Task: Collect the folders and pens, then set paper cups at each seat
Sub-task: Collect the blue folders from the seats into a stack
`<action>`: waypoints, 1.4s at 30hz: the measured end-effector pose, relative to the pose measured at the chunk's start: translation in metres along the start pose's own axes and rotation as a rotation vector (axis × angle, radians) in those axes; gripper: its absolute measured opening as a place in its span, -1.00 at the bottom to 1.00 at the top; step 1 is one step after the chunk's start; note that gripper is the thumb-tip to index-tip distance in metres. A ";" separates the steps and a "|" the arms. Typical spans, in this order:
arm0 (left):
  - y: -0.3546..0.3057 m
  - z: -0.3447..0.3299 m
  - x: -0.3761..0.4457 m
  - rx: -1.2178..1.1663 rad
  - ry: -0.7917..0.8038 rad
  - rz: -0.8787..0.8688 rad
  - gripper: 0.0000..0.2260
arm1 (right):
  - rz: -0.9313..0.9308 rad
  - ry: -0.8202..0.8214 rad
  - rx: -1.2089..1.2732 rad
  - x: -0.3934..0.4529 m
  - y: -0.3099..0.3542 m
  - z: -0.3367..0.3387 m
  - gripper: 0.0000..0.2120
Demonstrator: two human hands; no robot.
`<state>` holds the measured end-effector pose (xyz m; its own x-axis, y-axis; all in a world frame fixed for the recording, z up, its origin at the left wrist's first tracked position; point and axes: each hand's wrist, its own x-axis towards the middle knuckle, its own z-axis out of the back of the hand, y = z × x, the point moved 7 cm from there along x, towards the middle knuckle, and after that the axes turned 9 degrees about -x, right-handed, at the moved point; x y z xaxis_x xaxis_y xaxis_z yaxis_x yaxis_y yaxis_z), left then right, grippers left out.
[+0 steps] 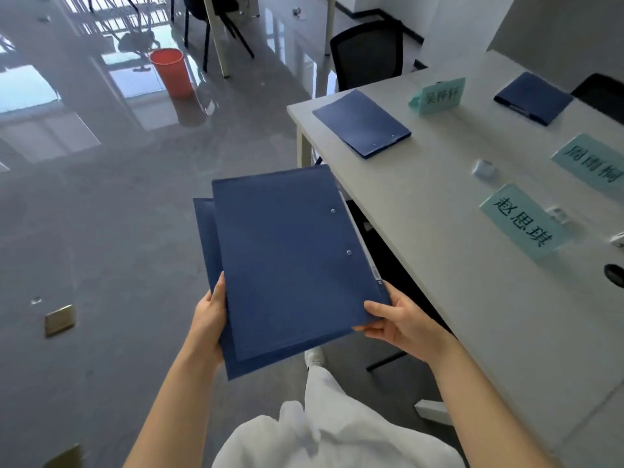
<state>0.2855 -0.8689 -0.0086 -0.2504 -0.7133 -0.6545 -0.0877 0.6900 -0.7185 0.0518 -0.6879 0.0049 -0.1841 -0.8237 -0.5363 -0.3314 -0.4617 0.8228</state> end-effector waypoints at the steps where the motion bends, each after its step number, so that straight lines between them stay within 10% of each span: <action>1: -0.005 0.003 0.007 -0.016 -0.014 -0.010 -0.46 | -0.016 0.013 -0.071 0.013 0.006 -0.004 -0.61; 11: -0.084 -0.012 0.096 -0.160 -0.032 -0.017 -0.63 | -0.039 0.087 -0.446 0.145 0.109 -0.014 -0.71; 19: -0.162 -0.039 0.170 -0.176 -0.047 -0.033 -0.71 | -0.041 0.008 -1.235 0.263 0.196 -0.005 -0.69; 29: -0.253 -0.050 0.266 -0.176 0.027 0.001 -0.72 | -0.126 -0.147 -0.601 0.382 0.217 -0.045 -0.65; 42: -0.407 -0.077 0.435 0.041 0.223 0.100 -0.71 | 0.011 -0.501 -0.390 0.503 0.317 -0.080 -0.67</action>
<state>0.1383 -1.4506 0.0166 -0.4633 -0.5937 -0.6580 -0.0136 0.7471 -0.6646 -0.0718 -1.2746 0.0107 -0.6273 -0.6187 -0.4729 0.0167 -0.6178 0.7862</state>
